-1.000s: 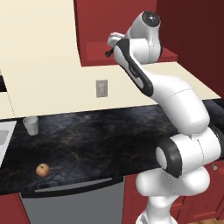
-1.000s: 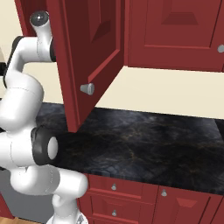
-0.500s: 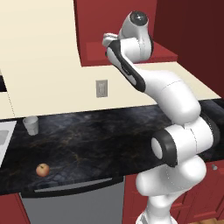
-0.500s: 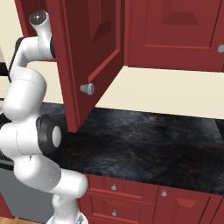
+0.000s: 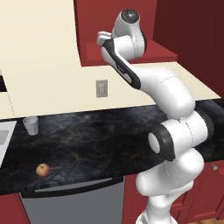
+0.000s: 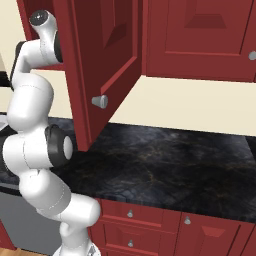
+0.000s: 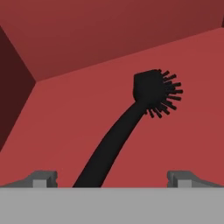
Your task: Open the cabinet. Pick the dish brush and place it next to the sink. Then close the cabinet.
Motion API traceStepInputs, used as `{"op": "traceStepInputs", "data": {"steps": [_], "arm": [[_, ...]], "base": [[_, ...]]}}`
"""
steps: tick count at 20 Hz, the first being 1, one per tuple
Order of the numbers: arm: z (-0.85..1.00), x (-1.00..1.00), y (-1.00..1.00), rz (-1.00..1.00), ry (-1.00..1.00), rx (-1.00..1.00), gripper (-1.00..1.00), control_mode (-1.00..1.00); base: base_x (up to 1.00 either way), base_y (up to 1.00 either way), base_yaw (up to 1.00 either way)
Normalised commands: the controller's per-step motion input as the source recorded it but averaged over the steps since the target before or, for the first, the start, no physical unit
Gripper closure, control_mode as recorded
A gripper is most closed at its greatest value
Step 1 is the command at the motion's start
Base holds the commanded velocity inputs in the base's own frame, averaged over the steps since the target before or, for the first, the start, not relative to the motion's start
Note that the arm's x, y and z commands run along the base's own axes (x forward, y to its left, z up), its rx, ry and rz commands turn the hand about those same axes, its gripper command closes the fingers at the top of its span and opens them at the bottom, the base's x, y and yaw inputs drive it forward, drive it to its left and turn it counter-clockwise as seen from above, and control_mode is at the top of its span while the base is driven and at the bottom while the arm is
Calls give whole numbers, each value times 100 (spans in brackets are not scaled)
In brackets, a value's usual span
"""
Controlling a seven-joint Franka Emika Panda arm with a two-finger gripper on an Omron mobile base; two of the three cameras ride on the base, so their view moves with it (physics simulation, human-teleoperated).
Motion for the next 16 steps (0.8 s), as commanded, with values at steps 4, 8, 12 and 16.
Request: {"op": "traceStepInputs", "data": {"steps": [4,8,12,16], "arm": [[0,0,0,0,0,0,-100,-100],[-15,0,0,0,0,0,-100,-100],[-31,5,0,0,0,-1,-100,-100],[-10,3,0,0,0,-5,-100,-100]], "base": [[0,0,0],[0,0,0],[0,0,0],[0,0,0]]}}
